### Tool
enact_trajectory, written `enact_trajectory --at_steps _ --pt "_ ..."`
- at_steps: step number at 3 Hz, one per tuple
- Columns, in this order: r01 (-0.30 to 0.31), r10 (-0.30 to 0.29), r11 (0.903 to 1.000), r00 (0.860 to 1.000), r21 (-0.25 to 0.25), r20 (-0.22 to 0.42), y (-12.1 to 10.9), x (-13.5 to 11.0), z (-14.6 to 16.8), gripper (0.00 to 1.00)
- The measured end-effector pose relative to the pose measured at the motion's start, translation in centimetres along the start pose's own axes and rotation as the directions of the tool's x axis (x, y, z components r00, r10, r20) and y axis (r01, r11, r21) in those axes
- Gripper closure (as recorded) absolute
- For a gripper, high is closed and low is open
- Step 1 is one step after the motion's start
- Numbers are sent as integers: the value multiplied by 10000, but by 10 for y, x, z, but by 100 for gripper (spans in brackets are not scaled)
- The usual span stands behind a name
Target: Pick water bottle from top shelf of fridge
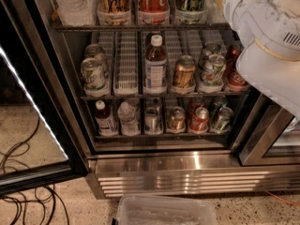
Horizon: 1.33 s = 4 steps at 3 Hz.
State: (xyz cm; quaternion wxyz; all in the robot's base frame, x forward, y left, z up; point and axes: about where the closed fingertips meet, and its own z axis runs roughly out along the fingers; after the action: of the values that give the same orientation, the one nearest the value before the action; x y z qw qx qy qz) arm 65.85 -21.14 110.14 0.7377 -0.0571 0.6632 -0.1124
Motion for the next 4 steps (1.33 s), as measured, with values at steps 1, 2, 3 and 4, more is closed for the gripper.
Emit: enact_trajectory --at_steps 1,2,3,4 --pt "-186 190 9997 9995 -149 271 1 -20 -7 100" --pt "167 -152 9987 9994 -477 308 -4 -40 -29 100" --pt "613 -614 9939 9981 -914 9 -9 -43 -60 100" --pt "847 -935 9775 9949 -1930 -369 7 -20 -87 100"
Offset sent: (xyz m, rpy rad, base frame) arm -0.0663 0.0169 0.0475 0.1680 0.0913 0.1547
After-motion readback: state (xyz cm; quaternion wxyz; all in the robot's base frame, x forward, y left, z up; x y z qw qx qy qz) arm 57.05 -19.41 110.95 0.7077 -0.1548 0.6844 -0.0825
